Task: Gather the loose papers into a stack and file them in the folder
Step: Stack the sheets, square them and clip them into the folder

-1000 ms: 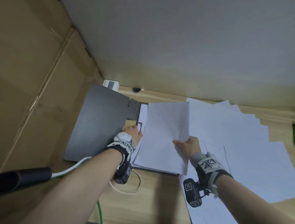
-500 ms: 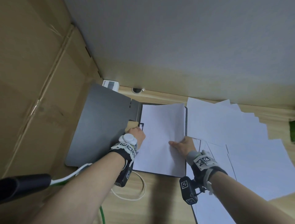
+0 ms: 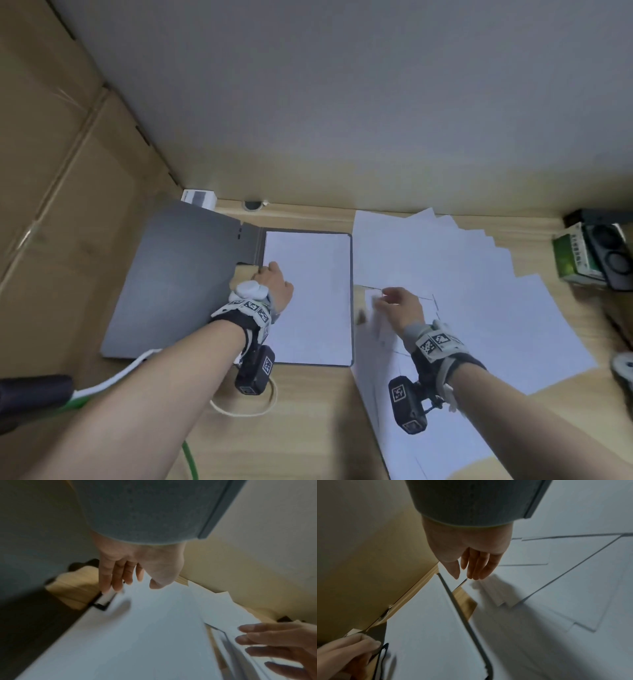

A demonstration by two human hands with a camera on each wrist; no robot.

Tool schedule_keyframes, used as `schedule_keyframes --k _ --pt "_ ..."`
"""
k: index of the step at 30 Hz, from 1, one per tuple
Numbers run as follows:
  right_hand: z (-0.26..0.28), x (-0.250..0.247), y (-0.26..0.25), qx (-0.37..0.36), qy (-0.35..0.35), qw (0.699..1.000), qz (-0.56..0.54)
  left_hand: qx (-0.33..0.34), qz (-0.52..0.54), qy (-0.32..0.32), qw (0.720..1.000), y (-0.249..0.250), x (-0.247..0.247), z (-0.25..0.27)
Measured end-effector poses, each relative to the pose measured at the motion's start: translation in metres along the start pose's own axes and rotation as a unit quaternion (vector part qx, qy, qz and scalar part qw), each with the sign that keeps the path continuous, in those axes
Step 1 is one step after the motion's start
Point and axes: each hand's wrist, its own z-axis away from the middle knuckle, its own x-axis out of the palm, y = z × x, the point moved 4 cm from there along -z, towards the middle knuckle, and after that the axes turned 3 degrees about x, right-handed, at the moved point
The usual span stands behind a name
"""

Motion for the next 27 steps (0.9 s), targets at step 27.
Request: schedule_keyframes --k 27 --pt "-0.03 -0.269 0.22 0.131 0.108 0.984 -0.061 0.406 -0.037 -0.098 0.908 0.339 0.165 0.122"
